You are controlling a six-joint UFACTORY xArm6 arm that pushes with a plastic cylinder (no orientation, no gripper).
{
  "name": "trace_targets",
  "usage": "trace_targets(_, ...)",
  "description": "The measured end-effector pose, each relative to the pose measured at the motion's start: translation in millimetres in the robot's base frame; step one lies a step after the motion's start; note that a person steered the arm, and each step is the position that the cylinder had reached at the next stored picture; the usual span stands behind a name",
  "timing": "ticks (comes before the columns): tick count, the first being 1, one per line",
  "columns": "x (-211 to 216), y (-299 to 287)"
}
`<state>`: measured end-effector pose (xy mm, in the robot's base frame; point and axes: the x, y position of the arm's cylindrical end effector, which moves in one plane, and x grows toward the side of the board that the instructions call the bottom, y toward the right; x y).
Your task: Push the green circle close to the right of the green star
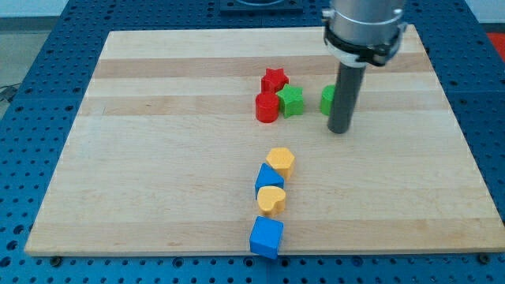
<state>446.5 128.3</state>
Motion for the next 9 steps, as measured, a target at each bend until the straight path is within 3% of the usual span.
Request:
trace_targets(2,-25.7,58.7)
trace_targets(9,-37.6,-1.6)
